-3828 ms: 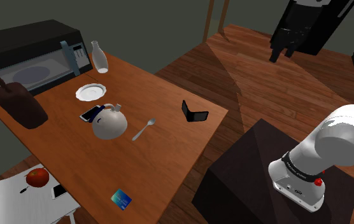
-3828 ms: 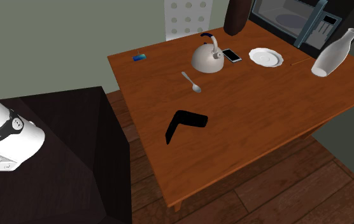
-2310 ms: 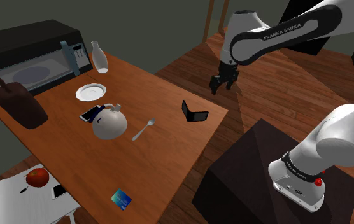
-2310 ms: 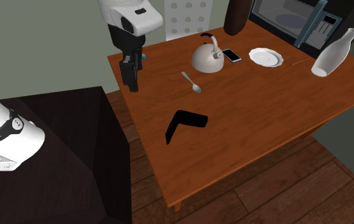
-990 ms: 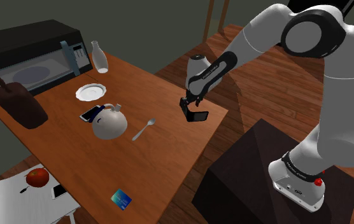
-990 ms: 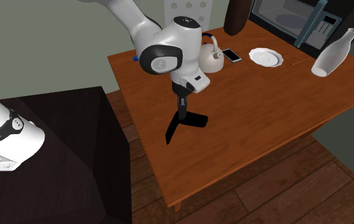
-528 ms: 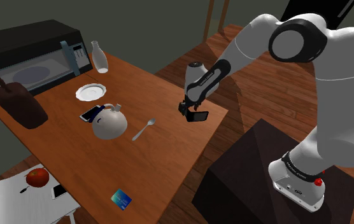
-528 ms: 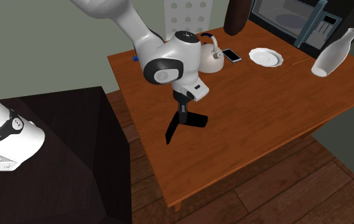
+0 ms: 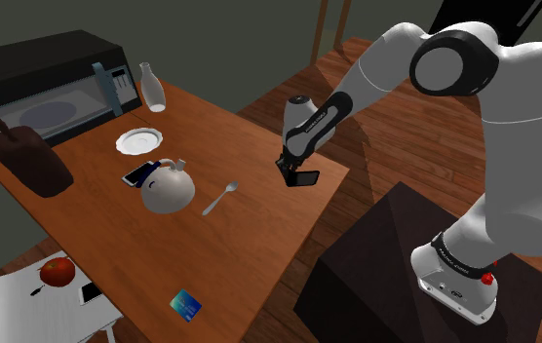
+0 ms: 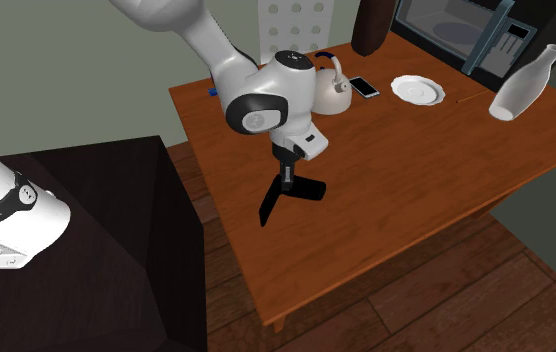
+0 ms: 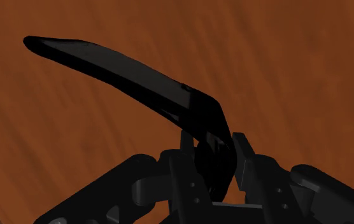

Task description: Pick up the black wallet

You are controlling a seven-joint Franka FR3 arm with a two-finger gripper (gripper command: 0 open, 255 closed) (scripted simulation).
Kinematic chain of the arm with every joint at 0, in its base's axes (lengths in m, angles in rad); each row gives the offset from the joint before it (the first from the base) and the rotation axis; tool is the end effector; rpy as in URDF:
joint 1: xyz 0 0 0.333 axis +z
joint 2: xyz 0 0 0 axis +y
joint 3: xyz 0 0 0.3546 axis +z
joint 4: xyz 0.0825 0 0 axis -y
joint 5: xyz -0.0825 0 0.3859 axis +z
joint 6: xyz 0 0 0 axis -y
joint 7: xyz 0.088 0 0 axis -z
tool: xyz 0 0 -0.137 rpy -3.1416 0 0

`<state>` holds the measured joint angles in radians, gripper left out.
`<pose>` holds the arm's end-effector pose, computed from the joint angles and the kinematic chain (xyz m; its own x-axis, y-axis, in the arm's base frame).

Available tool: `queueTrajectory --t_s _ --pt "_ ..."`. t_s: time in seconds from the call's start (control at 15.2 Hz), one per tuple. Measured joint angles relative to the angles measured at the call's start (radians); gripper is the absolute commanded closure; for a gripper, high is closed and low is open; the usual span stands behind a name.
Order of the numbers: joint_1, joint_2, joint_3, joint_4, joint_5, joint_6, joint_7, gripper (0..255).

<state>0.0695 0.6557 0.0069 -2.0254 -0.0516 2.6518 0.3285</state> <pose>0.6091 0.0474 0.1152 0.9782 -0.2063 -0.0220 -0.2057 -0.9782 0.0273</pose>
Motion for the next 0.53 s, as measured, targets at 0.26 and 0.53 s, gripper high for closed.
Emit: queueTrajectory --t_s 0.26,0.53 --pt "0.0 0.0 0.0 0.001 0.0 0.0 0.0 255" --pt "0.0 -0.036 0.001 -0.01 0.001 -0.026 0.0 255"
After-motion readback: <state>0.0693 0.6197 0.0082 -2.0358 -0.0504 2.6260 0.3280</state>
